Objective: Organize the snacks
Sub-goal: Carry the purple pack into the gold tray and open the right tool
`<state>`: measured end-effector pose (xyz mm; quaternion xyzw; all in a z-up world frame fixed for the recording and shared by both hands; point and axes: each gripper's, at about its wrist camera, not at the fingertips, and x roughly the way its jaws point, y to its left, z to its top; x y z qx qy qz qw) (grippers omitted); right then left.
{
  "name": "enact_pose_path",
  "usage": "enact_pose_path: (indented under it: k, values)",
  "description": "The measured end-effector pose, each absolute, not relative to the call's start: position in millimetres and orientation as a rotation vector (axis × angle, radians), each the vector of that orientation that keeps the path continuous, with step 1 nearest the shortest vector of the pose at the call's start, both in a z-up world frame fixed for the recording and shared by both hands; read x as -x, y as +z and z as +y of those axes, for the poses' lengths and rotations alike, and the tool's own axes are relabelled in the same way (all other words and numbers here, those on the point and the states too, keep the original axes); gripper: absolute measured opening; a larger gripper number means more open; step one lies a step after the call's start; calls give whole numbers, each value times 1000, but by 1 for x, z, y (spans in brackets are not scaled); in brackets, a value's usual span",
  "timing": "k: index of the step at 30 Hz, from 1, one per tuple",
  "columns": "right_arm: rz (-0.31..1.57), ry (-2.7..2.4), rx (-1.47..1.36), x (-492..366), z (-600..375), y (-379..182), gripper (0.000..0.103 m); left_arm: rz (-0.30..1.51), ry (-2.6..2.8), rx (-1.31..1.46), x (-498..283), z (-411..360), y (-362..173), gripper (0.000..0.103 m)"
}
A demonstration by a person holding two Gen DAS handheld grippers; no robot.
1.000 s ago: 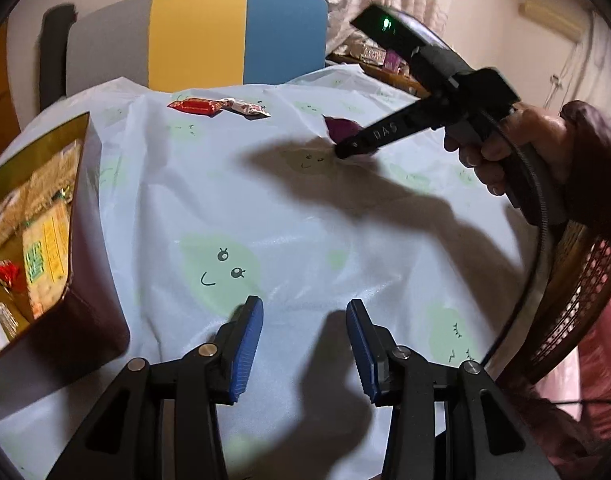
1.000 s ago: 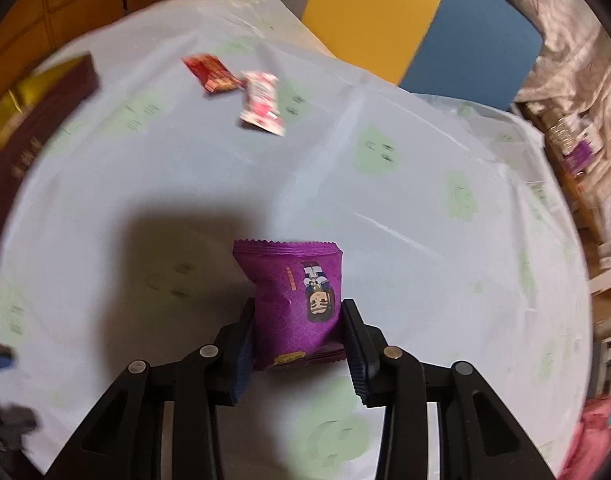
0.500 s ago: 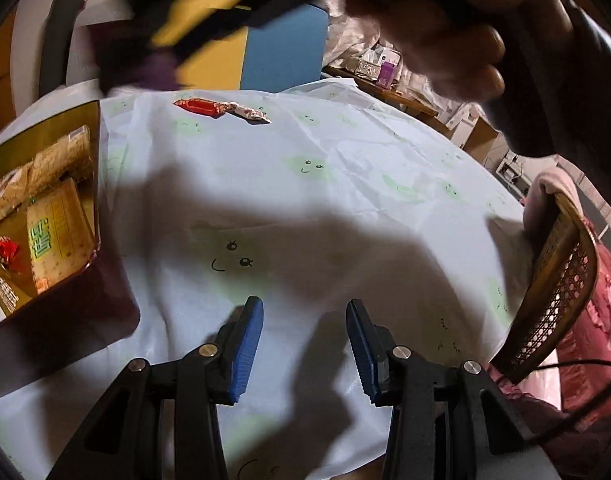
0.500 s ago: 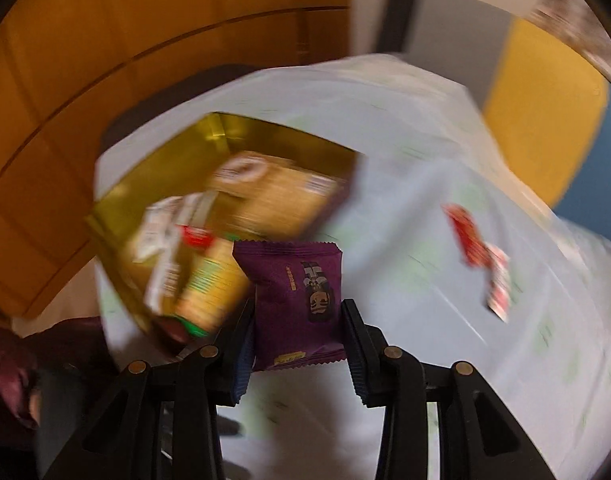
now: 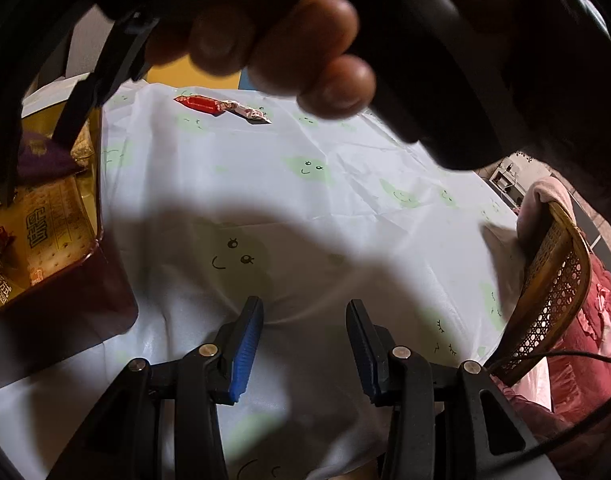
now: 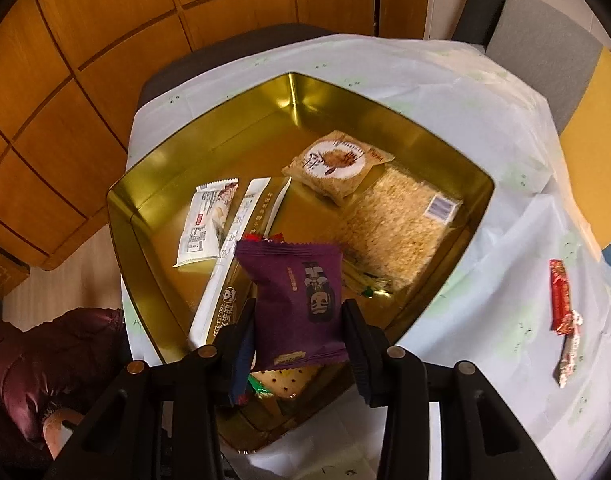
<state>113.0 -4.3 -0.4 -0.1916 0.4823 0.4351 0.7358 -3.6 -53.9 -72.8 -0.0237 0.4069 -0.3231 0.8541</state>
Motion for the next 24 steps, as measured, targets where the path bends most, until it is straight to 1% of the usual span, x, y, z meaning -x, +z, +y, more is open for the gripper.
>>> enact_pose_path:
  k: [9,24]
  values:
    - [1070,961,389,-111,-5,-6,44,856,-680,50,3,-54,-73,44]
    - [1009,904,281,-108,-39,13,44,860,-673,48,2,-55,-73,44]
